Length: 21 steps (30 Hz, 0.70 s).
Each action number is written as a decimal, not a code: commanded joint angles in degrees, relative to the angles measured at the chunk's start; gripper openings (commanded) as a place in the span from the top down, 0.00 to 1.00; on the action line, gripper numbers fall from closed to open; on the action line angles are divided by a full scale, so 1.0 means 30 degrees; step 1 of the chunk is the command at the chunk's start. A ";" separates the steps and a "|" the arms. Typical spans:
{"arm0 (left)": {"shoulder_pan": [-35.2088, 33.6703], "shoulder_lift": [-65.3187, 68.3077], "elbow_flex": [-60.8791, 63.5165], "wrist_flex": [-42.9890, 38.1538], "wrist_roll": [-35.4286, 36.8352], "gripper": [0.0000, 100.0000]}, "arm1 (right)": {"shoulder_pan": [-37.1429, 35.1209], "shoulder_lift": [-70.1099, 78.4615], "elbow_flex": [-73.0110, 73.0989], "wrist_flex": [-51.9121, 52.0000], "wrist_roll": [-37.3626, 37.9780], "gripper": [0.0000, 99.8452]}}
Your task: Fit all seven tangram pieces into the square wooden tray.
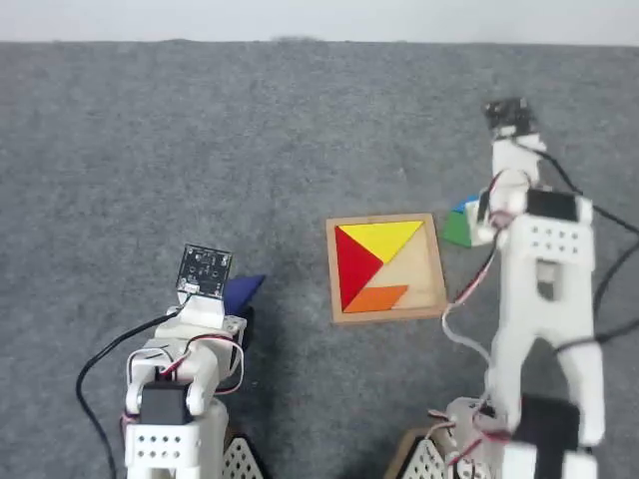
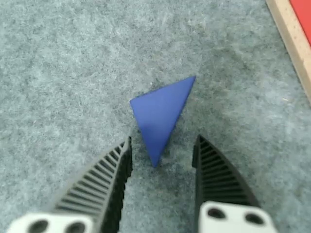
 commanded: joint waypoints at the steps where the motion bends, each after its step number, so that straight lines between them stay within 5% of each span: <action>1: 0.0088 -0.0352 -0.0190 0.0029 0.0205 0.80 | 0.0308 0.3853 -0.3897 0.1128 0.2872 0.81; 9: 0.0088 -0.0352 -0.0190 0.0029 0.0205 0.80 | 0.0601 1.1062 -1.1516 0.4029 0.8703 0.81; 21: 0.0088 -0.0352 -0.0190 0.0029 0.0205 0.80 | 0.1216 1.6894 -1.6527 0.4176 1.0022 0.81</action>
